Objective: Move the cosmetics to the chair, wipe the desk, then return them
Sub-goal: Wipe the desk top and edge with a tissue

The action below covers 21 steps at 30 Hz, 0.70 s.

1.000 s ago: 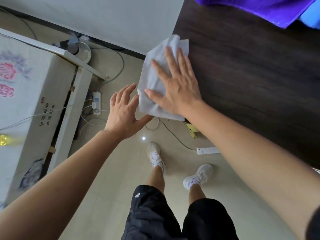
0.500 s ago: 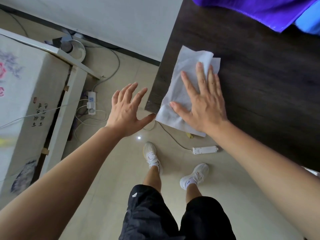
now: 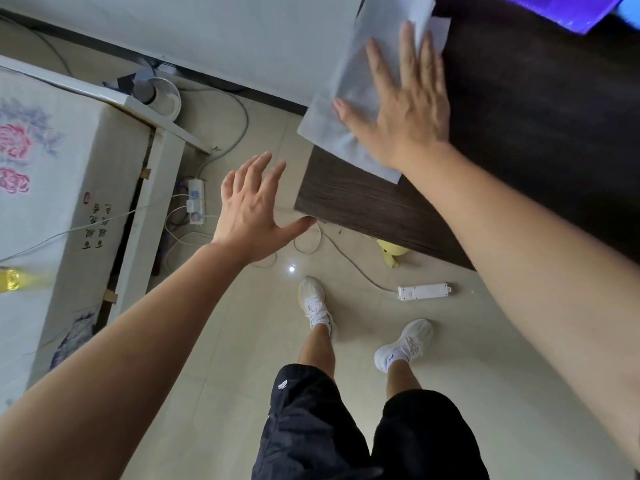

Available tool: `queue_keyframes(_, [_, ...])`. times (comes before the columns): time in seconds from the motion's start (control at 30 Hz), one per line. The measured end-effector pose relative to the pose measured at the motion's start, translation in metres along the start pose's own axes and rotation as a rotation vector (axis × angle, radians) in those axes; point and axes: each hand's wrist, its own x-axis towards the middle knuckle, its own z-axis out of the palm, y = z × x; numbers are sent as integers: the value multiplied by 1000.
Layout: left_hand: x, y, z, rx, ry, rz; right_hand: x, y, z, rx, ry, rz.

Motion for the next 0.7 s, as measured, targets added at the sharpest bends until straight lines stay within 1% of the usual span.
queue_keyframes(0.1, [-2,-1,6,-19,6,-12,-39,-1,7,-11,-13,-57])
queue_keyframes(0.23, [-3,-5,7,-33,-2,-30,-78,-23,16,8,-21,-149])
queue_keyframes(0.33, [-3,-5,5,-45,-24,-40,-76,-49,16,26,-21,-199])
queue_keyframes(0.5, [-3,-2,3,-14,-5,-41,-64,-80,18,45,-12,-255])
queue_keyframes(0.6, [-3,2,-1,2,-24,-60,-69,-66,19,52,-3,-247])
queue_keyframes(0.7, [1,9,-7,-6,-28,-18,-77,-19,19,72,16,-157])
